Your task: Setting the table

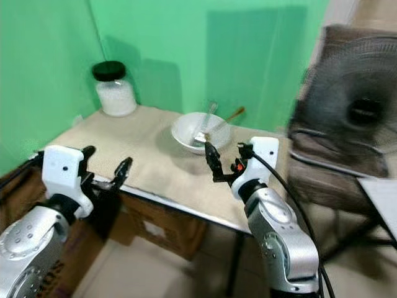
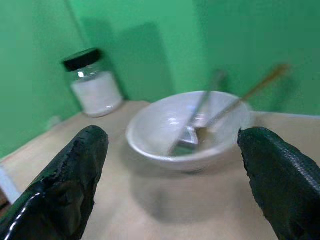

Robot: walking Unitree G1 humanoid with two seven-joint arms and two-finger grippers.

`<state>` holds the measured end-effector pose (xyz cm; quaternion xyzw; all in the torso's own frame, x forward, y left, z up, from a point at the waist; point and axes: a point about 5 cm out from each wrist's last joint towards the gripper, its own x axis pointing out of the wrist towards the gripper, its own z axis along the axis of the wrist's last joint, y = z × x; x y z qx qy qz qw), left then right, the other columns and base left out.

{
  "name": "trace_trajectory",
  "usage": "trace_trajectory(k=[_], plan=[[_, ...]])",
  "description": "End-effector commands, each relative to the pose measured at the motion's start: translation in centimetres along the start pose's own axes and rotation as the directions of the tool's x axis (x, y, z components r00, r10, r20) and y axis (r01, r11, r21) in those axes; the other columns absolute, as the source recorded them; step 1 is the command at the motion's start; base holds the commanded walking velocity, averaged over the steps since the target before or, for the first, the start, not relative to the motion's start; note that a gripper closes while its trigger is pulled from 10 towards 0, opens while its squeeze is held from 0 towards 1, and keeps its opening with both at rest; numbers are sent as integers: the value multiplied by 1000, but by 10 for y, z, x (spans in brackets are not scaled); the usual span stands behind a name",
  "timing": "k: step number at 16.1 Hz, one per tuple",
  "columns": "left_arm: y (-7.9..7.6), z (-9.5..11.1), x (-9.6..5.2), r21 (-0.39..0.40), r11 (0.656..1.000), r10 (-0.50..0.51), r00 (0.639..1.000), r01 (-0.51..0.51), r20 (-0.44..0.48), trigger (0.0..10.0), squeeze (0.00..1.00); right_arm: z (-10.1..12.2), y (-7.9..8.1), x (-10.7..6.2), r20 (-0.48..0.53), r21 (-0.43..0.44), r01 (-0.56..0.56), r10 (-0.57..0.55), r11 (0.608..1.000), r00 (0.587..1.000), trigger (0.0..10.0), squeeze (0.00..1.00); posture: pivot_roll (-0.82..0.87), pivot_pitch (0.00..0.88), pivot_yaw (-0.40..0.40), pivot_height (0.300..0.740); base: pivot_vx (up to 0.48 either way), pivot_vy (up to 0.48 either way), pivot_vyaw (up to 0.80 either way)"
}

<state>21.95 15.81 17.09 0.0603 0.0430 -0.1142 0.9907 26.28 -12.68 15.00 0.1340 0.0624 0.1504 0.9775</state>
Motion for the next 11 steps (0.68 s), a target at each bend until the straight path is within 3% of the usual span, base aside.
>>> trace_trajectory(k=[1,7,11], plan=[[2,0,-3,28,999,26,1000,-26,-18,10000,0,2,10,1,12,3,-37,37,999,999,10000,0,-19,0,22,740,326,0,0],[1,-1,-3,-24,1000,8,1000,-8,-13,10000,0,3,9,4,12,7,-36,36,999,999,10000,0,-16,0,20,740,326,0,0],[1,-2,-2,-27,1000,5,1000,-5,-18,10000,0,3,9,4,14,7,-35,35,999,999,10000,0,-20,0,25,740,326,0,-484]])
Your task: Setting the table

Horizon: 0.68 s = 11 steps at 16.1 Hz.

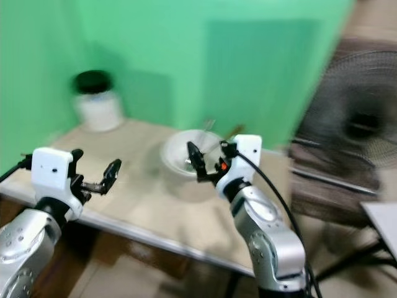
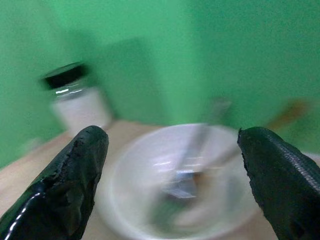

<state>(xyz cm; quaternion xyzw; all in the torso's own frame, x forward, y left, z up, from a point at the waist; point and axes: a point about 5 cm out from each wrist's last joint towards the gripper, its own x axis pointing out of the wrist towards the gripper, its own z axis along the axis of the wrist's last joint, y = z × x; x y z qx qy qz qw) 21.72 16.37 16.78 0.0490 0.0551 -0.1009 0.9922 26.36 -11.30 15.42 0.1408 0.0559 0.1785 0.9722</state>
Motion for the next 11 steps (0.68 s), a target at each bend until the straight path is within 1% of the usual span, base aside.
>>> trace_trajectory(k=[1,4,7,11], plan=[[-4,0,0,0,1000,-24,1000,24,0,10000,0,2,-5,-2,11,-4,26,-26,1000,1000,10000,0,-20,0,25,740,326,0,0],[-5,-1,1,6,999,-38,999,38,-5,10000,0,3,-6,-2,14,-4,31,-31,1000,999,10000,0,-24,0,31,740,297,0,0],[-5,-2,2,2,998,-55,998,55,-1,10000,0,3,-8,-3,19,-10,42,-42,999,999,10000,0,-33,0,42,740,0,0,0],[-6,-7,11,18,998,-55,998,55,-22,10000,0,6,-16,-3,26,-33,69,-68,997,997,10000,0,-59,0,53,740,0,0,0]])
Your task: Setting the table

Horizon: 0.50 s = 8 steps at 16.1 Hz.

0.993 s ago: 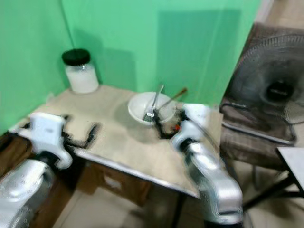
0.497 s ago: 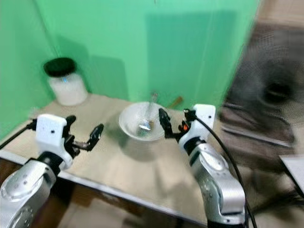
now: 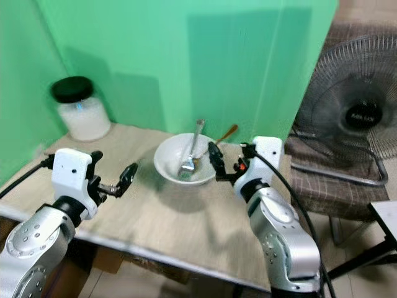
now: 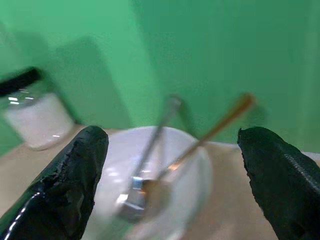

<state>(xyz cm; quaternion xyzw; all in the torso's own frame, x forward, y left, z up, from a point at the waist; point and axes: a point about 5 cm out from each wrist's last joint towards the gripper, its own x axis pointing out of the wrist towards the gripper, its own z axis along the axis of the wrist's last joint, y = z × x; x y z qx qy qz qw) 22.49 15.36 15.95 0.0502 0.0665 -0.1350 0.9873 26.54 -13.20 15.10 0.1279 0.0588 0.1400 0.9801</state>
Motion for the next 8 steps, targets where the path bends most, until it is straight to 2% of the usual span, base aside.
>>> trace_trajectory(k=[1,2,3,4,5,6,7,8], plan=[[4,0,5,-8,1000,2,1000,-2,7,10000,0,6,0,2,29,-20,-5,6,1000,1000,10000,0,-70,0,55,740,0,0,0],[6,2,13,-34,999,-30,999,31,19,10000,463,11,-5,2,38,-35,7,-6,999,999,10000,0,-74,0,52,740,0,0,0],[7,2,17,-20,999,-38,999,38,17,10000,1000,12,-7,2,40,-40,9,-8,999,999,10000,0,-79,0,54,740,0,0,0],[9,3,20,-13,999,-32,999,32,20,10000,1000,13,-9,2,40,-45,9,-7,999,999,10000,0,-88,0,56,740,0,0,0],[10,4,22,1,1000,-20,999,20,31,10000,1000,16,-11,1,47,-45,4,-1,999,999,10000,545,-92,0,56,740,0,0,0],[10,4,22,-2,1000,-7,1000,7,28,10000,898,16,-12,1,45,-46,8,-6,999,999,10000,1000,-97,0,57,740,0,0,0],[10,4,23,-3,1000,3,1000,-3,28,10000,129,16,-12,1,41,-50,13,-11,999,999,10000,1000,-105,0,57,740,0,0,0],[9,4,23,-6,1000,12,999,-12,34,10000,0,16,-13,0,36,-55,18,-16,998,999,10000,1000,-106,0,58,740,0,0,0]])
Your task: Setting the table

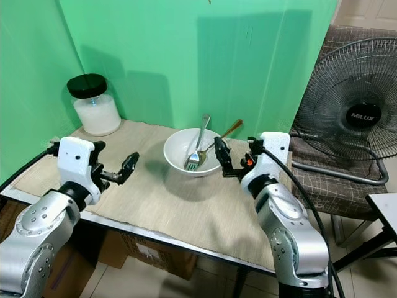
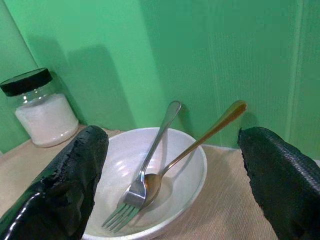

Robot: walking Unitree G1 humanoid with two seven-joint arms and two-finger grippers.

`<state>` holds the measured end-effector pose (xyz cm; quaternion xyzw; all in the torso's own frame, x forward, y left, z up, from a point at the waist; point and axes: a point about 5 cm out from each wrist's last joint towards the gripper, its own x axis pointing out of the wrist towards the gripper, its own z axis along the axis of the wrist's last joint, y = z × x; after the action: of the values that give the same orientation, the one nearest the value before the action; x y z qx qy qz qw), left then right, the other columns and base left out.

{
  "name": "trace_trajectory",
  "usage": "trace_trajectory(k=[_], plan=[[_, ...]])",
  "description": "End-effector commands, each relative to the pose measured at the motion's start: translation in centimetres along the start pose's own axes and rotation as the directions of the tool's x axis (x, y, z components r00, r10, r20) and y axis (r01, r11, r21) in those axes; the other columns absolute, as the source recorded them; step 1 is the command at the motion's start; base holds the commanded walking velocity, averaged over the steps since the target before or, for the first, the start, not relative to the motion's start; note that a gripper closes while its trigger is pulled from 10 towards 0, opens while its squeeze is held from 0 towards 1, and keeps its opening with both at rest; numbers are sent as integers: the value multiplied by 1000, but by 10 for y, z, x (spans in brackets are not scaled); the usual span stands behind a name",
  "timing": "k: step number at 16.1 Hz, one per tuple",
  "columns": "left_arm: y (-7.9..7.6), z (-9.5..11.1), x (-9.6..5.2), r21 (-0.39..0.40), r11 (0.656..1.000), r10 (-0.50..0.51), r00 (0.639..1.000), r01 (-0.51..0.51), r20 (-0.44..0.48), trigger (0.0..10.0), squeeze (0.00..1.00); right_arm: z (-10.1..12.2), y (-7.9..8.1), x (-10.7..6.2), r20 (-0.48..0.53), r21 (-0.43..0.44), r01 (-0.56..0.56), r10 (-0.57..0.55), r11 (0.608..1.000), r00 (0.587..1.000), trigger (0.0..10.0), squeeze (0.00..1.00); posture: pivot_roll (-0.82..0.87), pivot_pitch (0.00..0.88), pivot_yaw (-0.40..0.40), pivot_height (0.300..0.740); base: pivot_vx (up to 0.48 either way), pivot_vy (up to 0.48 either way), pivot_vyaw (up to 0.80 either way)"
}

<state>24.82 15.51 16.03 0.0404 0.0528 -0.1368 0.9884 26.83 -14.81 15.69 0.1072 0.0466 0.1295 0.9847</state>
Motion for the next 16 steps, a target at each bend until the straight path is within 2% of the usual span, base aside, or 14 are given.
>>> trace_trajectory(k=[1,3,5,7,8,12,16], plan=[[1,1,2,10,1000,15,1000,-15,4,10000,0,6,1,2,14,-11,-4,4,1000,1000,10000,1000,-106,0,58,740,0,0,0],[-1,0,5,16,1000,20,1000,-20,5,10000,0,0,4,-2,-13,-9,4,-4,1000,1000,10000,0,-110,0,59,740,0,240,-400],[-2,0,6,20,1000,15,1000,-15,9,10000,0,-7,8,-9,-40,10,17,-17,1000,999,10000,0,-112,0,64,740,0,480,-800],[1,2,8,77,997,26,999,-28,18,10000,0,-8,8,-11,-42,24,39,-38,999,998,10000,0,-114,0,67,740,0,0,-800],[2,3,9,115,993,33,999,-35,17,10000,0,-9,7,-12,-44,30,52,-51,998,998,10000,0,-114,0,69,740,0,-480,-800],[2,2,12,88,996,34,999,-35,17,10000,0,-8,4,-15,-42,40,101,-99,994,994,10000,0,-114,0,73,740,0,-480,-800],[1,2,14,85,996,31,999,-33,24,10000,0,-7,2,-16,-44,39,119,-117,992,992,10000,0,-114,0,69,740,0,-60,-761]])
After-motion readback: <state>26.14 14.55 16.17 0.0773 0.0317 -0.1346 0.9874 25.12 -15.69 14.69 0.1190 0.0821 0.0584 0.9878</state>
